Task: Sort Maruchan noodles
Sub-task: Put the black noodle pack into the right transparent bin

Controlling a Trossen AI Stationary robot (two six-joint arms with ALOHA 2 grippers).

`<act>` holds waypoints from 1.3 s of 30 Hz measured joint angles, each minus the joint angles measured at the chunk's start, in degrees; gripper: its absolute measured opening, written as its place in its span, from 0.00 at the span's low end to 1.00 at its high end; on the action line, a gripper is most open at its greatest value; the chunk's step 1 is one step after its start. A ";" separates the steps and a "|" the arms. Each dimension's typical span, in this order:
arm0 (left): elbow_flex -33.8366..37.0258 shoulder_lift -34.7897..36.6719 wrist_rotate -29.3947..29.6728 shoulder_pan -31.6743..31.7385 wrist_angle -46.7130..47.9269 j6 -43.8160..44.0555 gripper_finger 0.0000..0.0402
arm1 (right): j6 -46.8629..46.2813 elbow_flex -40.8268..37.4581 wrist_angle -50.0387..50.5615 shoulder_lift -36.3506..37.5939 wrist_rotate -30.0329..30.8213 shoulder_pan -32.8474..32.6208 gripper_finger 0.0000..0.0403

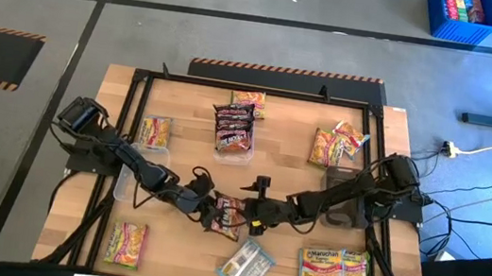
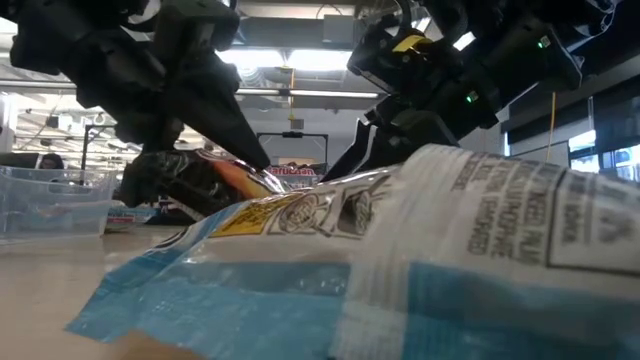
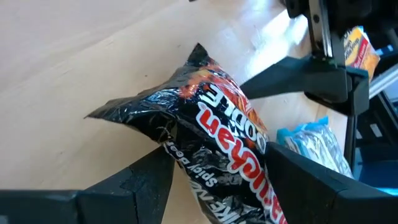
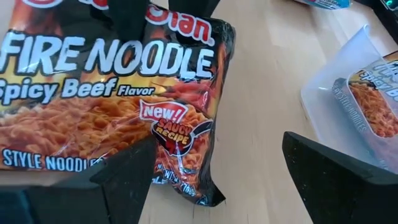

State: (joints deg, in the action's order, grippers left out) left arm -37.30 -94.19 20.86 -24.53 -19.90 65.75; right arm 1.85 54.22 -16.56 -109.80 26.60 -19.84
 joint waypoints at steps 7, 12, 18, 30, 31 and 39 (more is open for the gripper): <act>0.04 0.00 -0.20 0.22 -0.57 -1.56 0.46 | -0.56 0.00 0.04 0.04 0.81 -0.11 0.83; 0.07 -0.04 -0.30 0.31 -0.23 -3.42 0.37 | -1.40 0.00 0.04 0.04 0.89 -0.06 0.83; 0.07 -0.02 -0.65 0.26 -0.35 -5.38 0.35 | -1.60 0.02 0.22 0.85 1.00 -0.46 0.83; 0.05 0.07 -0.37 0.26 -0.55 -12.85 0.35 | -3.59 0.07 12.93 9.66 4.31 -3.94 0.83; 0.04 0.07 -0.33 0.26 -0.55 -13.50 0.35 | -4.40 0.07 14.42 10.42 4.27 -4.30 0.83; -0.04 1.88 0.17 0.26 0.20 -19.51 0.34 | -9.59 -1.15 22.45 14.81 3.87 -5.81 0.83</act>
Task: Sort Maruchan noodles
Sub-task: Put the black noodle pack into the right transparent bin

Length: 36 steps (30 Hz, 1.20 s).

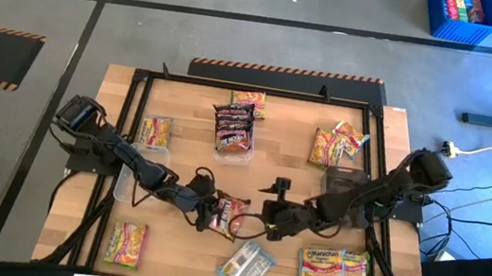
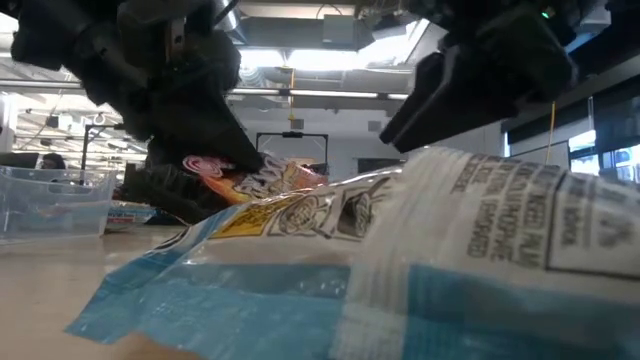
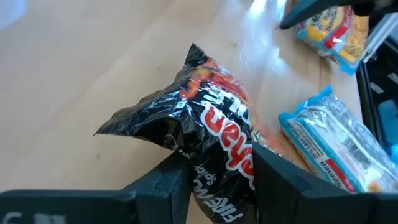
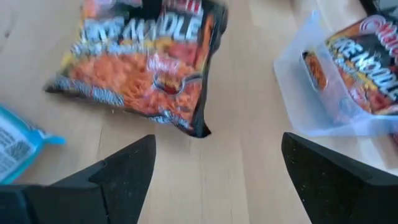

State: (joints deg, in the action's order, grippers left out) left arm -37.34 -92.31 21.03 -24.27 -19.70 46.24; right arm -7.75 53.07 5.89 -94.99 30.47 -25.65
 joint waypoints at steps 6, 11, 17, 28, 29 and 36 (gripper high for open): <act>-0.02 5.04 0.52 0.21 1.27 -4.61 0.34 | -3.10 -2.58 -0.31 0.03 -0.01 0.13 0.83; -0.03 10.32 -0.61 1.07 5.20 -8.37 0.34 | -3.97 -4.80 -3.41 0.03 -0.03 0.13 0.83; -0.07 16.91 -1.16 3.20 10.21 -16.60 0.34 | -3.54 -5.89 -6.09 0.03 -0.01 0.17 0.83; -8.76 24.96 -3.34 12.48 31.13 -28.21 0.35 | 2.41 -5.91 -6.28 0.01 -1.74 6.17 0.83; -11.08 24.96 -2.85 13.44 35.17 -30.05 0.35 | 3.40 -5.87 -6.27 0.01 -2.16 7.21 0.83; -26.41 21.96 -2.43 21.84 50.63 -45.58 0.35 | 7.96 -5.50 -6.41 0.01 -4.60 14.42 0.83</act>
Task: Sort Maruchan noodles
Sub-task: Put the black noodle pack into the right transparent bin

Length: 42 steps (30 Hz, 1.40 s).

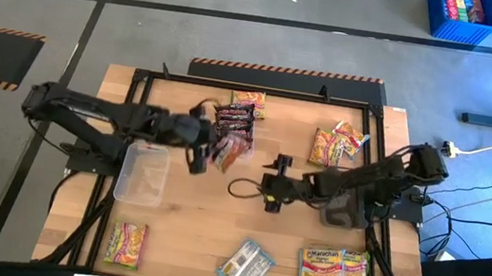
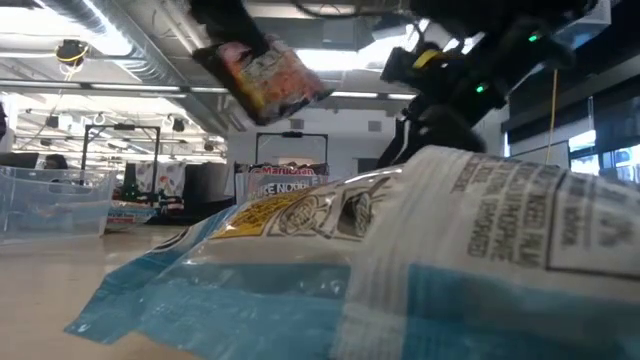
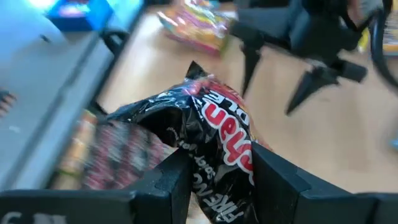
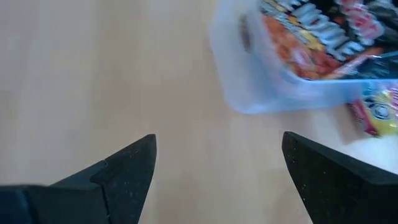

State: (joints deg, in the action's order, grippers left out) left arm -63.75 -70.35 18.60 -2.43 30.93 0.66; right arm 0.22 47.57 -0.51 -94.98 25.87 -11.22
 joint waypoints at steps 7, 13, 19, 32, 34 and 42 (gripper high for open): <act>-9.89 -7.71 -5.57 10.17 7.59 -13.52 0.35 | 2.19 0.02 0.80 0.00 -2.10 3.85 0.83; -17.06 -16.47 -7.68 14.84 17.66 -24.38 0.35 | 3.52 0.02 0.40 0.00 -2.12 3.89 0.83; -19.42 -21.79 -12.20 16.03 17.44 -30.82 0.35 | 3.55 0.02 0.11 0.00 -3.05 4.94 0.83; -19.20 -25.33 -15.58 15.38 20.87 -32.85 0.35 | 3.20 0.02 0.15 0.00 -4.52 4.90 0.83; -19.31 -26.25 -15.89 15.38 20.27 -33.24 0.35 | 3.20 0.02 0.12 0.00 -4.52 4.90 0.83; -19.23 -31.91 -16.36 15.03 20.80 -33.06 0.35 | 3.11 0.02 -0.39 0.00 -4.52 4.90 0.83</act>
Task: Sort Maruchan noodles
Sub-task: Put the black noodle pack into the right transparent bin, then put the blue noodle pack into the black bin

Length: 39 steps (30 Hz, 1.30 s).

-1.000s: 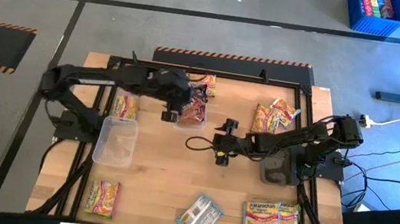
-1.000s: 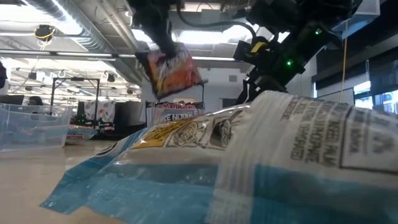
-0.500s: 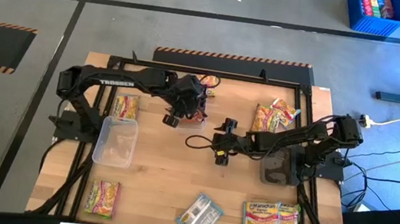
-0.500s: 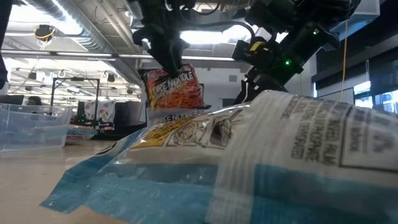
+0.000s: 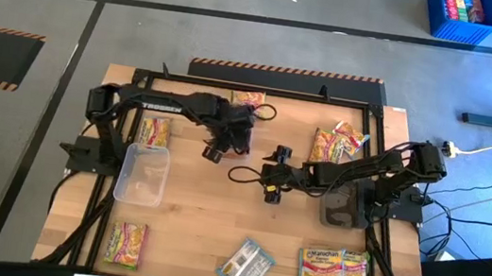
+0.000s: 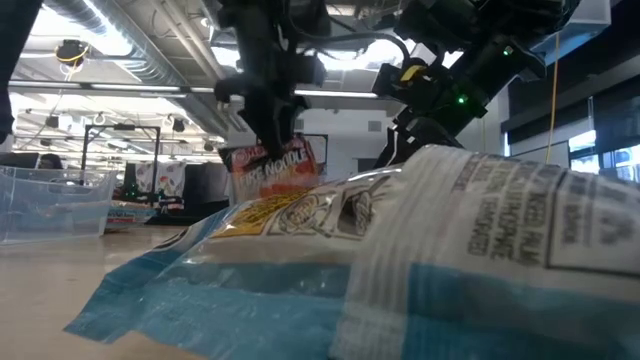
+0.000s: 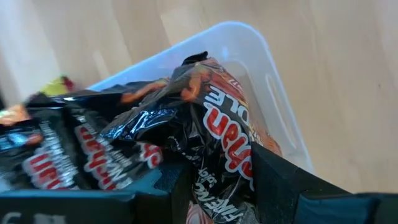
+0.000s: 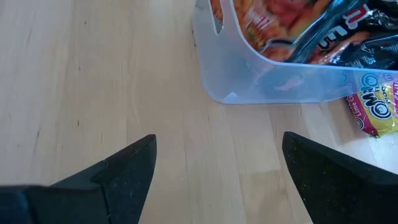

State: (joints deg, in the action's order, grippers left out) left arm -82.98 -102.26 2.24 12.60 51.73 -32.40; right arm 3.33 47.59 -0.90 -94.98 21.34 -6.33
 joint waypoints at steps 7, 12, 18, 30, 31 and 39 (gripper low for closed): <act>0.02 -1.70 4.18 -0.87 -2.74 4.89 0.36 | 0.00 0.00 -0.41 0.00 0.00 0.00 0.83; 0.02 -1.50 4.24 -1.87 -3.44 6.35 0.40 | -0.02 0.00 -0.57 -0.01 0.00 0.00 0.83; -0.95 -1.50 7.94 -4.35 -1.17 6.38 0.44 | -0.02 0.00 -0.72 -0.02 0.01 0.00 0.83; -11.04 8.51 13.46 -16.11 16.56 23.23 0.44 | -0.70 0.02 -0.54 -0.02 0.52 0.00 0.83; -10.33 10.71 14.05 -17.64 16.42 26.46 0.44 | -0.70 0.04 -0.56 -0.04 0.52 0.00 0.83; 11.68 28.12 21.71 -32.11 -0.68 45.10 0.44 | -1.59 0.03 -0.10 1.58 -6.57 -1.27 0.83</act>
State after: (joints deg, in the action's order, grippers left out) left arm -71.30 -74.15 23.95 -19.51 51.05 12.71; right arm 1.74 47.63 -1.01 -93.40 14.78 -7.59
